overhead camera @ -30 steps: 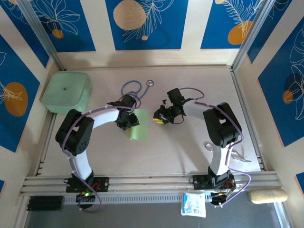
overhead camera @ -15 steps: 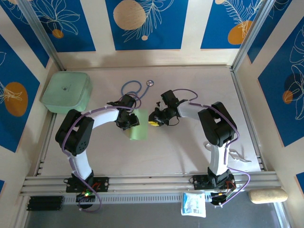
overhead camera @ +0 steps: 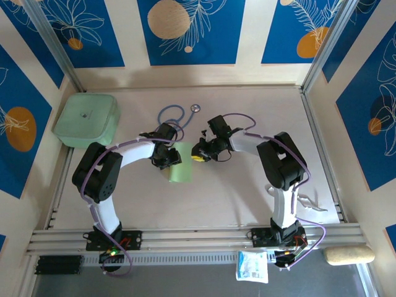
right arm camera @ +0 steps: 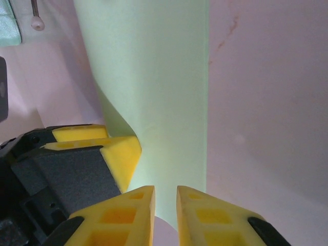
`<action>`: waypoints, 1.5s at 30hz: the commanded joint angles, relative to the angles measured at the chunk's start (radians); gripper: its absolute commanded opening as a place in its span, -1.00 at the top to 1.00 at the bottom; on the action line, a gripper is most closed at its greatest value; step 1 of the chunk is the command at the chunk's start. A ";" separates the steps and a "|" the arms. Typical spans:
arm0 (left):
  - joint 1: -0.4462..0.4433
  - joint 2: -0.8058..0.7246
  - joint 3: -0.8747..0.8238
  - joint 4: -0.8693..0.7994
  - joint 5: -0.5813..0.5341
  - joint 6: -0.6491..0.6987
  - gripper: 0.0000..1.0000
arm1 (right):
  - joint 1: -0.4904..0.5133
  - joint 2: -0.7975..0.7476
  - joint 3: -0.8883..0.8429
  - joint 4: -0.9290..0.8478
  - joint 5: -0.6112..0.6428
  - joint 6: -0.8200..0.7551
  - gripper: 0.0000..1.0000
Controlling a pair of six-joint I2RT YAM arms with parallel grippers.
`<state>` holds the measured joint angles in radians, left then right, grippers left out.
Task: Fold a paper plane with a square sheet of paper (pick it up from the middle)
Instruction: Hold the square sheet of paper at the center of the table.
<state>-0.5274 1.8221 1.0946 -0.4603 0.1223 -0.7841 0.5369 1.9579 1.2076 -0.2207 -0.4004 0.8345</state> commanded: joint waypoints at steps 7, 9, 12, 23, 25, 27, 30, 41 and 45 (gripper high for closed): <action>-0.003 0.084 -0.044 0.004 0.029 0.008 0.14 | 0.034 0.074 0.078 -0.017 -0.021 0.001 0.73; -0.002 0.086 -0.042 0.004 0.031 0.006 0.14 | 0.039 0.087 0.091 -0.019 -0.022 -0.001 0.75; -0.002 0.086 -0.043 0.004 0.030 0.006 0.14 | 0.047 0.105 0.108 -0.026 -0.021 -0.007 0.79; -0.003 0.084 -0.045 0.008 0.034 0.004 0.14 | 0.053 0.150 0.100 -0.041 -0.005 -0.023 0.84; -0.004 0.083 -0.047 0.006 0.034 0.003 0.14 | 0.051 0.161 0.091 -0.045 0.001 -0.029 0.84; -0.005 0.082 -0.046 0.009 0.035 0.001 0.14 | 0.050 0.173 0.082 -0.051 0.009 -0.036 0.85; -0.005 0.078 -0.042 0.009 0.037 -0.001 0.14 | 0.048 0.184 0.068 -0.066 0.024 -0.053 0.85; 0.002 -0.029 0.043 -0.069 -0.025 0.009 0.05 | 0.031 0.225 0.027 -0.130 0.092 -0.149 0.89; 0.005 -0.109 0.045 -0.068 -0.062 -0.002 -0.03 | 0.028 0.224 0.029 -0.175 0.117 -0.241 0.90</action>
<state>-0.5266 1.7916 1.1194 -0.4973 0.1028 -0.7841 0.5709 2.1052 1.2892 -0.2287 -0.4023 0.6895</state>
